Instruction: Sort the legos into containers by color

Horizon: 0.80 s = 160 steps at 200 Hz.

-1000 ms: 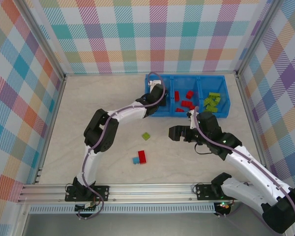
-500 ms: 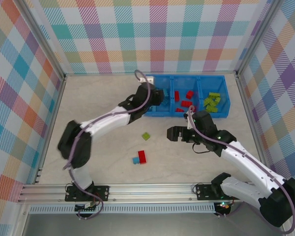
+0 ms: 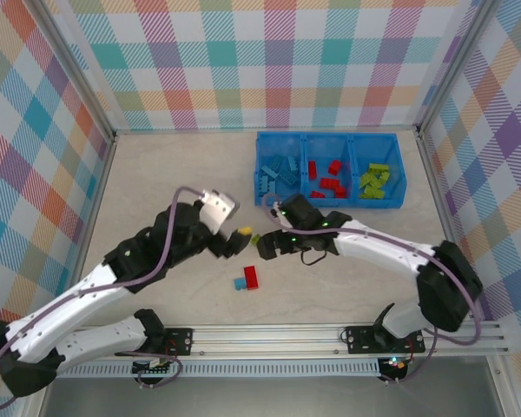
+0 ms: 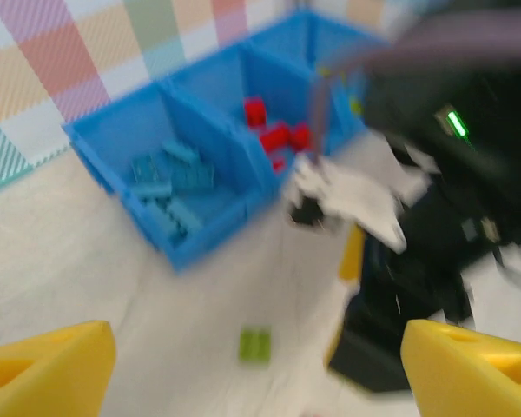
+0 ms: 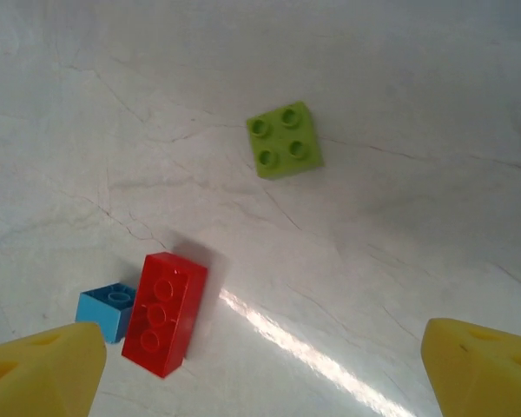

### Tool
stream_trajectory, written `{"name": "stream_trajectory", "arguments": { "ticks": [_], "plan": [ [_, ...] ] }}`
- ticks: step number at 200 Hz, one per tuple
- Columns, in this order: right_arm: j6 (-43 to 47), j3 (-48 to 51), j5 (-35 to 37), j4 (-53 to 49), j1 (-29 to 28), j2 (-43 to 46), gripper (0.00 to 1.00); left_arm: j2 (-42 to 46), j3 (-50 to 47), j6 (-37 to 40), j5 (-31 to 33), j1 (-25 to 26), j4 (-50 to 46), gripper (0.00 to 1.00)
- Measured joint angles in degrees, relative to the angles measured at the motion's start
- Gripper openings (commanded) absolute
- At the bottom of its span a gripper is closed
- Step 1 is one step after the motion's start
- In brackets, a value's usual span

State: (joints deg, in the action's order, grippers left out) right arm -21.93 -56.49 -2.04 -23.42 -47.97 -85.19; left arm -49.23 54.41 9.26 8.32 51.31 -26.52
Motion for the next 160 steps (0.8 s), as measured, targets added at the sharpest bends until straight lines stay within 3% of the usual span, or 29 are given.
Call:
{"name": "stream_trajectory", "arguments": {
  "ticks": [32,70,106,128,160],
  "plan": [
    [3.98,-2.51,0.39,4.59,-1.18,-8.26,0.83,12.44,-6.99,11.56,-4.81,0.33,-10.86,0.94],
    [9.09,-6.45,2.29,7.56,-1.18,-16.85,0.74,23.65,-14.62,26.08,-13.25,0.37,-15.39,0.99],
    [12.11,-10.1,3.37,7.89,-1.14,-22.25,0.56,24.9,-20.15,35.47,-17.75,0.37,-18.05,1.0],
    [12.7,-10.78,3.58,8.0,-1.14,-23.8,0.43,24.2,-20.31,37.68,-18.45,0.37,-18.56,1.0],
    [13.51,-10.99,4.02,7.98,-1.14,-24.22,0.32,23.76,-20.55,39.28,-19.06,0.37,-18.58,1.0]
  ]
}}
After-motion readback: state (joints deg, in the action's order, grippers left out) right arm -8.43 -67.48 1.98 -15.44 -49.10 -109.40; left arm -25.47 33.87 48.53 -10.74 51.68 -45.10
